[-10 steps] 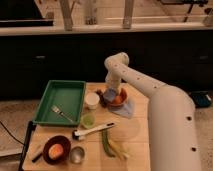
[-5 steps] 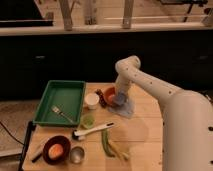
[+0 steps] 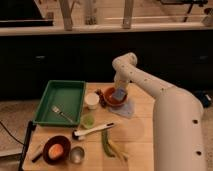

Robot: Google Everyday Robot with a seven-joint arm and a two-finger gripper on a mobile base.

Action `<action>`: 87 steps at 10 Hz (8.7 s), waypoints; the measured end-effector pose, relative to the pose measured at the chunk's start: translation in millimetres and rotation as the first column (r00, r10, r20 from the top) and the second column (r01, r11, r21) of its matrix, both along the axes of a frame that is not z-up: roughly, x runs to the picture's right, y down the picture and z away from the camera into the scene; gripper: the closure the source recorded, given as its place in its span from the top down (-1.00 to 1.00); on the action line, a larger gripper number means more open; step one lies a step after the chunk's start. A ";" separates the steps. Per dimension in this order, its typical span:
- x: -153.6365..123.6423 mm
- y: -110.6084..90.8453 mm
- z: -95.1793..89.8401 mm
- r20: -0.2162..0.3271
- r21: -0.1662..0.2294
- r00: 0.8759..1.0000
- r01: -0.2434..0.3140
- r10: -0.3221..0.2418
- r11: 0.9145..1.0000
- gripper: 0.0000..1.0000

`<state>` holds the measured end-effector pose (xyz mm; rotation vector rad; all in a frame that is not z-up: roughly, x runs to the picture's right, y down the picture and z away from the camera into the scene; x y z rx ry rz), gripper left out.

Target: Wipe red bowl with sponge

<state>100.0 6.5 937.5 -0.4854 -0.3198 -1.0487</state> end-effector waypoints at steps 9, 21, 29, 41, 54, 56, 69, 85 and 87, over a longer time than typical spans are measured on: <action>-43.1 26.3 -17.3 0.087 -0.019 0.987 0.138 -0.135 0.990 -0.97; -17.5 -5.6 3.2 0.014 -0.006 0.993 0.120 -0.120 0.993 -0.97; -63.5 27.3 -16.5 0.122 -0.023 0.972 0.204 -0.200 0.979 -0.97; -6.8 -4.6 -9.4 0.039 -0.008 0.997 0.064 -0.064 0.998 -0.97; -56.4 35.2 -24.3 0.164 -0.045 0.972 0.178 -0.169 0.983 -0.97; -35.5 34.5 -26.0 0.134 -0.046 0.981 0.148 -0.141 0.988 -0.97; -37.6 -8.5 -8.9 0.151 -0.021 0.984 0.097 -0.092 0.995 -0.97; -35.7 -7.0 -8.8 0.151 -0.025 0.984 0.096 -0.091 0.995 -0.97; -35.8 -7.0 -8.8 0.151 -0.025 0.984 0.095 -0.091 0.995 -0.97</action>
